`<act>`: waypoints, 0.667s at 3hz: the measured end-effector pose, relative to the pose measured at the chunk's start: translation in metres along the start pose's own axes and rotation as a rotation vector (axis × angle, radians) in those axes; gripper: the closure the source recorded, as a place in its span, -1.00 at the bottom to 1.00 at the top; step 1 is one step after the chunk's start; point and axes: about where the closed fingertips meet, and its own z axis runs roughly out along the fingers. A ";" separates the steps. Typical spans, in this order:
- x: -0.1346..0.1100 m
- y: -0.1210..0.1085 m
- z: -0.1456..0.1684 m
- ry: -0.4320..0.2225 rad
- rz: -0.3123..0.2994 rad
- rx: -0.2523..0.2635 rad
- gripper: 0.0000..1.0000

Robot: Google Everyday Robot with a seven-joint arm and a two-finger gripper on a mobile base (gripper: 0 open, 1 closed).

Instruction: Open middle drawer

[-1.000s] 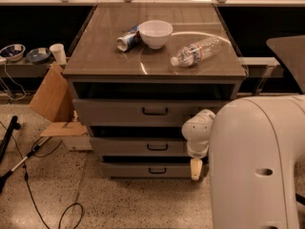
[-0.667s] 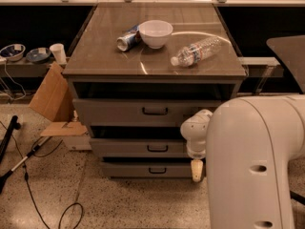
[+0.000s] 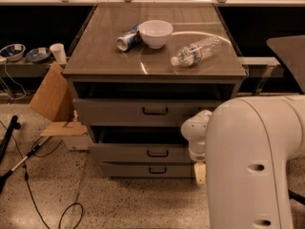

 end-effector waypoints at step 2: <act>0.016 0.028 -0.002 0.002 -0.032 -0.071 -1.00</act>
Offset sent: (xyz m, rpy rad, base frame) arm -0.0421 -0.0186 0.0112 0.0195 0.0912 0.0251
